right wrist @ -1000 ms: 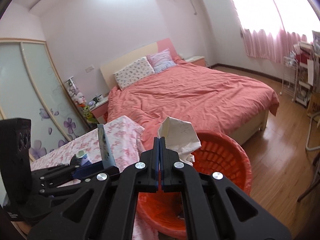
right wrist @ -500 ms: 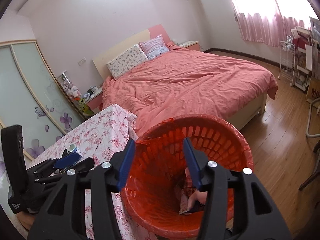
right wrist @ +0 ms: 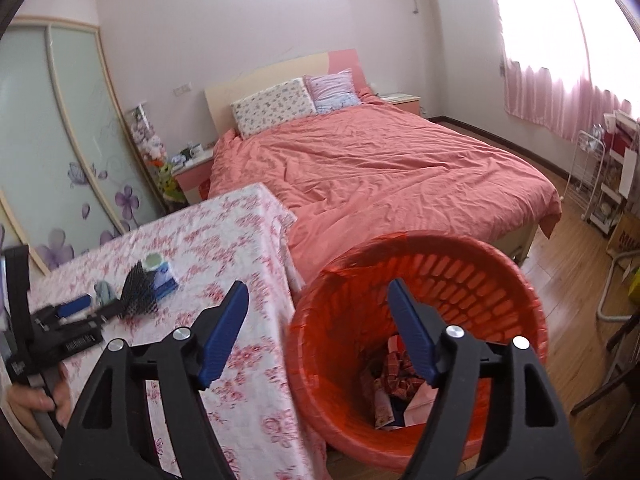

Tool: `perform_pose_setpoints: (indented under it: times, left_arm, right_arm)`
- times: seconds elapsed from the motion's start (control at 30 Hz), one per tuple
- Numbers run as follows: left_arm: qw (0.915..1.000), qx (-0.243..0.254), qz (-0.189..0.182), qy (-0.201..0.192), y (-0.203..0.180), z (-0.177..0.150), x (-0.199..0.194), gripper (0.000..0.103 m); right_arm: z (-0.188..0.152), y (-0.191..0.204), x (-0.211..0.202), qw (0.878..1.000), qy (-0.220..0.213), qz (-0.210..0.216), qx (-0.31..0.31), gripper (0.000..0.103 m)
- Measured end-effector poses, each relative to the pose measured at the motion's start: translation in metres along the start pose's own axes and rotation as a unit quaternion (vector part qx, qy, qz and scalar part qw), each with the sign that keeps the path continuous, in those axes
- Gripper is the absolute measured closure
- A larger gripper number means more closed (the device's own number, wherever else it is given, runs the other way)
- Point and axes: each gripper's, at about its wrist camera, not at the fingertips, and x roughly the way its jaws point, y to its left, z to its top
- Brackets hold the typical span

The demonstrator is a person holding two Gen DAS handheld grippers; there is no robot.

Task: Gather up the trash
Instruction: 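Grasp the grey-green sock with the left tool while the right tool grasps the black mesh pad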

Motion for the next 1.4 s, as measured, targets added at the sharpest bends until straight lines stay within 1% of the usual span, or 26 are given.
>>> perform_pose_setpoints:
  times: [0.1,0.13,0.23,0.3,0.33,0.43,0.47,0.53,0.57,0.6,0.63,0.7,0.77,0.8,0.83,0.97,1.0,1.1,1.17,1.23,1.27,1.33,1.37,1.4]
  left_arm:
    - [0.9991,-0.028,0.029,0.007,0.039,-0.003,0.009,0.025]
    - [0.9987,-0.036,0.034,0.009,0.049,-0.004,0.012,0.025]
    - [0.9964,-0.077,0.030,0.016,0.082,-0.002,0.026,0.026]
    - [0.9943,-0.102,0.024,0.021,0.097,0.000,0.034,0.031]
    - [0.9931,-0.113,0.021,0.023,0.103,0.002,0.040,0.032]
    - [0.9913,-0.126,0.021,0.033,0.108,0.010,0.055,0.036]
    - [0.9914,-0.124,0.022,0.035,0.106,0.013,0.060,0.038]
    - [0.9915,-0.119,0.027,0.045,0.103,0.017,0.071,0.046]
    - [0.9914,-0.119,0.027,0.049,0.101,0.017,0.076,0.055]
    - [0.9910,-0.118,0.025,0.058,0.100,0.017,0.082,0.067]
    - [0.9909,-0.116,0.025,0.064,0.100,0.017,0.086,0.074]
    - [0.9915,-0.111,0.031,0.061,0.100,0.015,0.087,0.086]
    - [0.9919,-0.108,0.027,0.062,0.107,0.011,0.085,0.092]
    - [0.9921,-0.106,0.023,0.063,0.110,0.010,0.082,0.093]
    - [0.9926,-0.103,0.018,0.062,0.117,0.006,0.077,0.094]
    - [0.9928,-0.097,0.021,0.067,0.140,-0.013,0.060,0.095]
    - [0.9928,-0.096,0.022,0.068,0.144,-0.017,0.057,0.095]
    - [0.9927,-0.095,0.017,0.072,0.161,-0.035,0.045,0.095]
    - [0.9924,-0.099,0.013,0.072,0.168,-0.043,0.039,0.095]
    - [0.9918,-0.106,0.007,0.071,0.174,-0.047,0.034,0.092]
    - [0.9917,-0.108,0.006,0.070,0.177,-0.048,0.033,0.090]
    - [0.9914,-0.113,0.005,0.067,0.179,-0.048,0.030,0.081]
    - [0.9913,-0.115,0.005,0.064,0.180,-0.049,0.028,0.072]
    - [0.9912,-0.118,0.004,0.060,0.182,-0.049,0.026,0.063]
  right_arm:
    - [-0.009,0.018,0.008,1.000,0.008,-0.004,-0.023,0.030]
    - [-0.011,0.023,0.011,1.000,0.010,-0.005,-0.028,0.030]
    - [-0.017,0.040,0.021,0.999,0.018,-0.003,-0.043,0.030]
    - [-0.022,0.051,0.029,0.998,0.024,0.001,-0.050,0.030]
    - [-0.023,0.057,0.032,0.998,0.028,0.004,-0.052,0.030]
    - [-0.026,0.069,0.042,0.998,0.040,0.015,-0.055,0.030]
    - [-0.027,0.074,0.044,0.997,0.043,0.019,-0.058,0.030]
    - [-0.029,0.082,0.048,0.997,0.046,0.023,-0.065,0.030]
    - [-0.029,0.087,0.050,0.996,0.047,0.025,-0.068,0.030]
    - [-0.029,0.093,0.051,0.996,0.049,0.029,-0.074,0.030]
    - [-0.030,0.097,0.052,0.995,0.049,0.032,-0.077,0.030]
    - [-0.031,0.108,0.055,0.994,0.051,0.038,-0.085,0.030]
    - [-0.032,0.120,0.057,0.993,0.053,0.049,-0.095,0.030]
    - [-0.032,0.125,0.059,0.992,0.053,0.053,-0.098,0.030]
    - [-0.032,0.131,0.060,0.992,0.053,0.059,-0.102,0.030]
    - [-0.030,0.155,0.067,0.989,0.057,0.085,-0.106,0.032]
    - [-0.029,0.164,0.071,0.988,0.060,0.096,-0.105,0.034]
    - [-0.025,0.184,0.084,0.986,0.068,0.113,-0.102,0.039]
    - [-0.022,0.198,0.094,0.986,0.074,0.117,-0.097,0.040]
    - [-0.018,0.211,0.108,0.985,0.085,0.118,-0.091,0.040]
    - [-0.018,0.215,0.112,0.985,0.088,0.115,-0.090,0.040]
    - [-0.019,0.225,0.122,0.986,0.094,0.102,-0.095,0.042]
    - [-0.020,0.228,0.125,0.986,0.097,0.096,-0.101,0.045]
    - [-0.022,0.232,0.126,0.985,0.099,0.090,-0.109,0.054]
